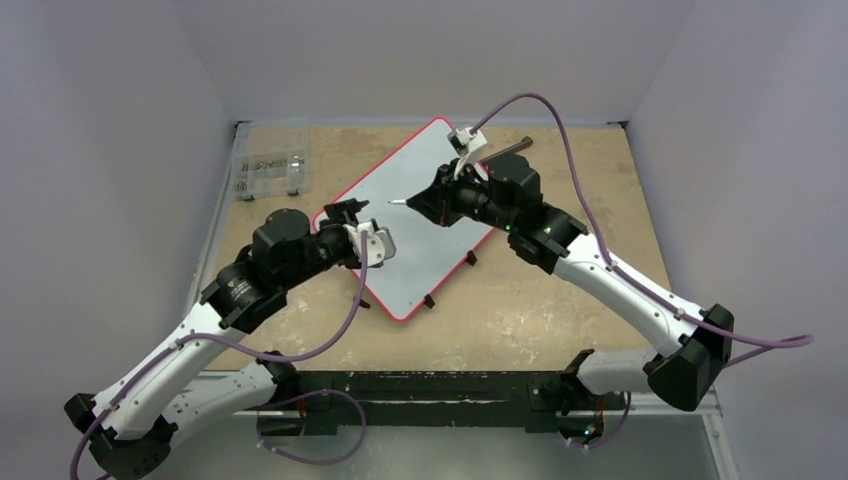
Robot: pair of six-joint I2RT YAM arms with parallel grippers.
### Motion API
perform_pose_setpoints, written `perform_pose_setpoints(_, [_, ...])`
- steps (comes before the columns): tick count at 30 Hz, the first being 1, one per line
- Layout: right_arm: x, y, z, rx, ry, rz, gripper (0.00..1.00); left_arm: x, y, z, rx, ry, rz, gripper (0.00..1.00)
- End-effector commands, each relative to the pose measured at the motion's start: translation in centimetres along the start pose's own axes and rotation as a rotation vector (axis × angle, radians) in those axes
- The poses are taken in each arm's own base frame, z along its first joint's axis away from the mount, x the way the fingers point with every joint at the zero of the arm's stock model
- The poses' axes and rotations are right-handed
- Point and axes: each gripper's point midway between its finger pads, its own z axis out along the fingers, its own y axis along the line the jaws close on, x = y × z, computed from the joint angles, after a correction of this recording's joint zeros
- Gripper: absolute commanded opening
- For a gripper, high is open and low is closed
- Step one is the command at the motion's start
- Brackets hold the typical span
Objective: Write a sentence on the whiteboard
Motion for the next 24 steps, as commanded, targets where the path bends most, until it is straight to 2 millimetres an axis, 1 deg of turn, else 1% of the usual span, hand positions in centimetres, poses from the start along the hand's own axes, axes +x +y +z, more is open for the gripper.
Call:
perform_pose_setpoints(1, [-2.9,-1.9,-2.0,0.08,-0.107,-0.025,0.0,0.0,3.2,-1.0,-0.105,0.005,-0.132,0.61])
perform_pose_setpoints(4, [-2.6,-2.5,-2.5,0.097,-0.104,-0.037,0.0,0.9,5.3,-1.2,-0.148,0.045,-0.268,0.62])
perform_pose_setpoints(7, [-2.0,-2.4,-2.8,0.087,-0.096,-0.044,0.0,2.8,7.3,-1.0,-0.173,0.125,-0.426,0.62])
perform_pose_setpoints(12, [-1.1,-1.8,-3.3,0.042,-0.078,-0.053,0.0,5.8,9.2,0.5,-0.132,0.171,-0.658,0.62])
perform_pose_setpoints(14, [-0.9,-1.6,-3.6,0.031,-0.075,-0.058,0.0,6.4,9.6,1.1,-0.079,0.146,-0.767,0.64])
perform_pose_setpoints(19, [0.0,-1.1,-4.0,-0.007,-0.058,-0.06,0.0,9.3,11.4,2.5,-0.007,0.132,-1.027,0.63])
perform_pose_setpoints(20, [0.2,-1.0,-4.0,-0.011,-0.055,-0.058,0.0,10.2,11.4,3.0,0.01,0.142,-1.086,0.63])
perform_pose_setpoints(22, [0.6,-0.9,-4.1,-0.021,-0.049,-0.054,0.0,11.0,11.2,3.7,0.063,0.137,-1.154,0.61])
perform_pose_setpoints(24, [0.8,-0.8,-4.2,-0.029,-0.048,-0.051,0.0,12.3,11.4,4.0,0.086,0.14,-1.219,0.6])
